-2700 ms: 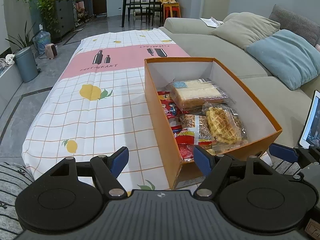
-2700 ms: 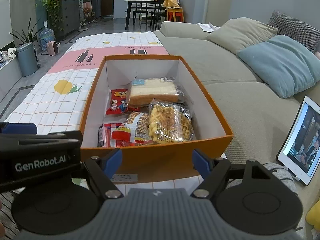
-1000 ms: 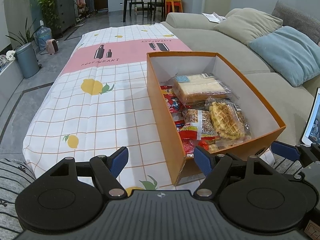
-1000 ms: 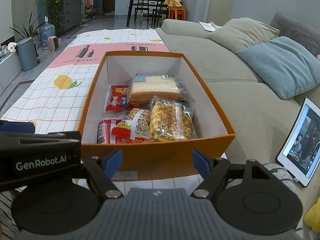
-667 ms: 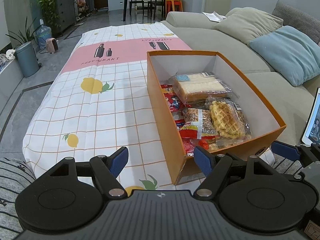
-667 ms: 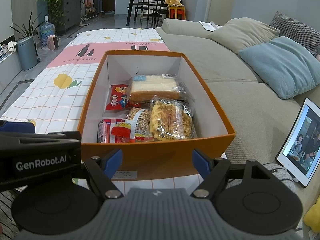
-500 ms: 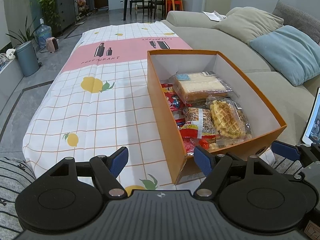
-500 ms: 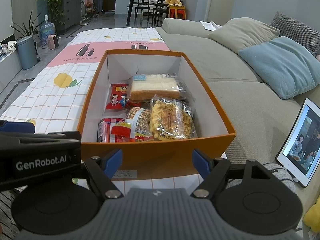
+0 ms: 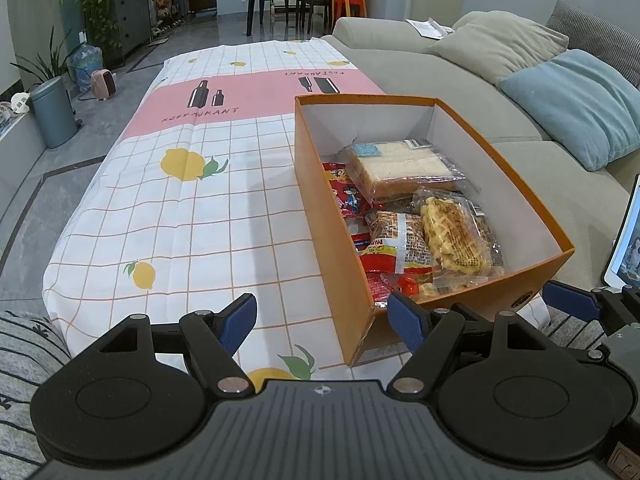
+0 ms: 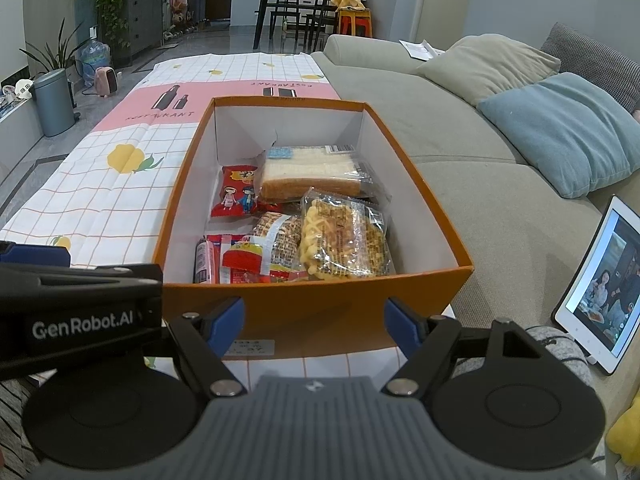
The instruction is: Organize snacks
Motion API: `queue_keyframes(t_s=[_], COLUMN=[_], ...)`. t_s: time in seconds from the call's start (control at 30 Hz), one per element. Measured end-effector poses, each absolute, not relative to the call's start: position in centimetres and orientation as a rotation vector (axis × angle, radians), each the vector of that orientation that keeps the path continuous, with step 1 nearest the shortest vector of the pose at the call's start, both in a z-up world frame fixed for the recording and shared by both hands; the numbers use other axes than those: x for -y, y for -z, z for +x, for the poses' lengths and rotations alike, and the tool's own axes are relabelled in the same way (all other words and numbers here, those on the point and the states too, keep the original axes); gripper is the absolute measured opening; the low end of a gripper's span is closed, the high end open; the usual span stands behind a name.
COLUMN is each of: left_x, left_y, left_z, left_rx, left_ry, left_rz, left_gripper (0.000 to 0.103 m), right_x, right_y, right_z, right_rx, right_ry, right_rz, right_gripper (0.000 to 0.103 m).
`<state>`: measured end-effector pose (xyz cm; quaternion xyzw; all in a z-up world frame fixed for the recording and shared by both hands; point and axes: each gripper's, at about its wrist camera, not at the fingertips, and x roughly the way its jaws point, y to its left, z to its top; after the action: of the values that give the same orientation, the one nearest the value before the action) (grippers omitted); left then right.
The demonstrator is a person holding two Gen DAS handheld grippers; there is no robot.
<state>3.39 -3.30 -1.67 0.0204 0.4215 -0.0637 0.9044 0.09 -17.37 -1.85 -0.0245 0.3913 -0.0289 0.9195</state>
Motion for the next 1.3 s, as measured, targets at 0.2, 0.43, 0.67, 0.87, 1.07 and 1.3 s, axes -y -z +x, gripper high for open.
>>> queue_keyframes(t_s=[0.2, 0.43, 0.67, 0.87, 1.07, 1.3], left_x=[3.28, 3.23, 3.19, 3.22, 3.15, 3.07], left_y=[1.71, 1.73, 1.67, 1.69, 1.67, 1.68], left_z=[3.54, 3.60, 3.56, 3.57, 3.57, 3.55], left_rx=[-0.872, -0.875, -0.873, -0.874, -0.876, -0.878], left_ry=[0.142, 0.138, 0.139, 0.140, 0.140, 0.141], left_rz=[0.041, 0.042, 0.045, 0.044, 0.044, 0.045], left_gripper=[0.088, 0.088, 0.088, 0.088, 0.088, 0.088], right_x=[17.42, 17.49, 17.50, 17.50, 17.49, 17.46], right_y=[1.91, 2.02, 2.01, 2.02, 2.03, 2.02], right_z=[0.16, 0.30, 0.33, 0.35, 0.34, 0.33], right_rx=[-0.806, -0.811, -0.812, -0.812, -0.811, -0.812], right_ry=[0.057, 0.053, 0.052, 0.052, 0.052, 0.052], right_rz=[-0.049, -0.046, -0.050, -0.050, -0.052, -0.052], right_gripper=[0.075, 0.075, 0.075, 0.075, 0.075, 0.075])
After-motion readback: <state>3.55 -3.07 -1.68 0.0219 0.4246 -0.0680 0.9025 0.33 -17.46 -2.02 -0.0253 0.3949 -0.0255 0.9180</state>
